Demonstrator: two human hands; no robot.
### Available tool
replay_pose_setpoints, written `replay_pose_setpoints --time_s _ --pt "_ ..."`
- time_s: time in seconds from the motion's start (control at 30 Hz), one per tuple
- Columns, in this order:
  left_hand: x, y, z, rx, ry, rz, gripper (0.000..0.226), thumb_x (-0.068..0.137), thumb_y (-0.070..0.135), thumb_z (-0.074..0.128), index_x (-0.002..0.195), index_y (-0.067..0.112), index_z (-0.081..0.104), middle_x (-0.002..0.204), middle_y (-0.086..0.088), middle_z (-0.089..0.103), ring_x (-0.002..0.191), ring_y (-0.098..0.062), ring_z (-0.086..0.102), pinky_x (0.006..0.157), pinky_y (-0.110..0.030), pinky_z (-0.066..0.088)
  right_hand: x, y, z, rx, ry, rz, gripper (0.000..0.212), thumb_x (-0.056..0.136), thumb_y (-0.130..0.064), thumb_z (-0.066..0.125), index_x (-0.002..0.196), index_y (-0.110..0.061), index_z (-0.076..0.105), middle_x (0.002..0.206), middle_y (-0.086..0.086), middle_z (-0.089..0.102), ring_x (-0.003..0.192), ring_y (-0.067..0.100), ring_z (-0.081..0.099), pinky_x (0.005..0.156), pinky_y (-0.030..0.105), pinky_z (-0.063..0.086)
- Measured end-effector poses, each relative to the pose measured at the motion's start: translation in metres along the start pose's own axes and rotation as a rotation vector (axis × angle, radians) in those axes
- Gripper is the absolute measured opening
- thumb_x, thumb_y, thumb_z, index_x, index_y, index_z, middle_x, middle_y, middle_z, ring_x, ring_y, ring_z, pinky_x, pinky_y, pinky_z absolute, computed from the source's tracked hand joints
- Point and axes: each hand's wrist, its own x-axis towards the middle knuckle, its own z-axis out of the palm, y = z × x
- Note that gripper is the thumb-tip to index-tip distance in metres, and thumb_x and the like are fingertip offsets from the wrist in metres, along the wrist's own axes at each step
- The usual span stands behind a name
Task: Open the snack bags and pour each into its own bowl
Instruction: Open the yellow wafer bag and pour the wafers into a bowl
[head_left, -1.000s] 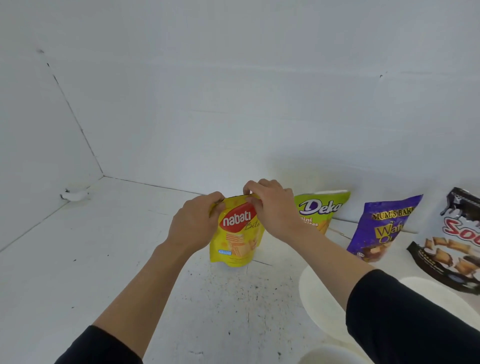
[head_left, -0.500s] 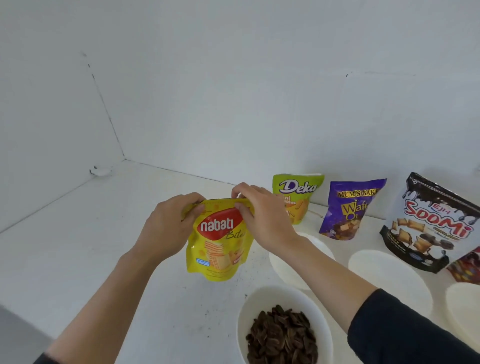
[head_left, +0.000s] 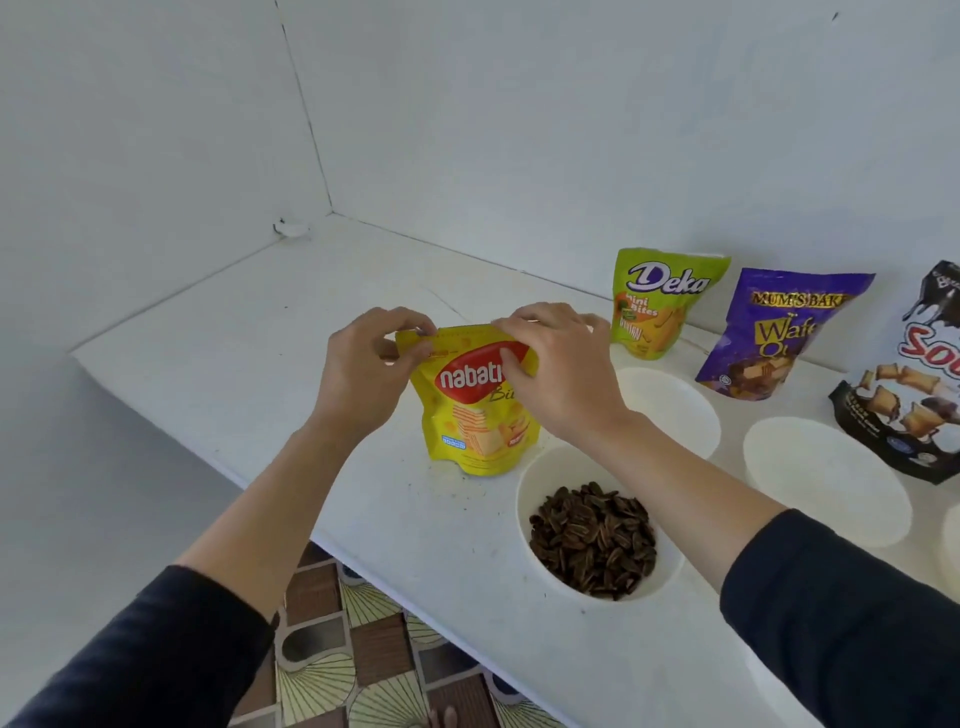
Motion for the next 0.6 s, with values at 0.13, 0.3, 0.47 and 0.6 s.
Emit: replay_pose_setpoints --time_s 0.13,0.3,0.47,0.6 --pt "0.01 -0.004 -0.003 0.031 -0.043 0.04 0.026 0.088 0.005 0.074 0.092 0.03 0.071 0.091 0.004 0.068 0.076 -0.018 0.068 0.063 -0.017 0.054 0.006 -0.006 0.001 -0.034 0.018 -0.054 0.014 0.09 -0.024 0.065 0.098 -0.022 0.076 0.106 -0.007 0.069 0.104 0.018 0.062 0.093 0.046 0.038" --pt "0.018 -0.009 -0.003 0.064 -0.082 0.134 0.023 0.088 0.004 0.074 0.1 0.023 0.078 0.091 0.002 0.069 0.078 -0.02 0.067 0.068 -0.031 0.058 0.013 -0.007 0.005 -0.038 0.051 -0.071 0.008 0.088 -0.021 0.065 0.091 -0.019 0.071 0.096 -0.006 0.073 0.086 0.021 0.067 0.086 0.041 0.042" --pt "0.018 -0.019 0.0 -0.01 -0.059 0.207 0.022 0.088 0.002 0.076 0.104 0.016 0.082 0.09 0.002 0.068 0.077 -0.014 0.065 0.069 -0.031 0.059 0.02 -0.003 0.01 0.03 0.004 -0.114 0.018 0.089 -0.017 0.065 0.103 -0.021 0.076 0.105 -0.009 0.073 0.098 0.018 0.065 0.089 0.044 0.045" --pt "0.02 -0.022 0.002 -0.09 -0.065 0.22 0.019 0.088 0.0 0.075 0.102 0.012 0.08 0.093 -0.002 0.067 0.078 -0.015 0.067 0.066 -0.026 0.061 0.021 -0.001 0.014 0.081 -0.006 -0.142 0.02 0.09 -0.017 0.066 0.107 -0.021 0.076 0.108 -0.008 0.073 0.101 0.015 0.065 0.09 0.037 0.044"
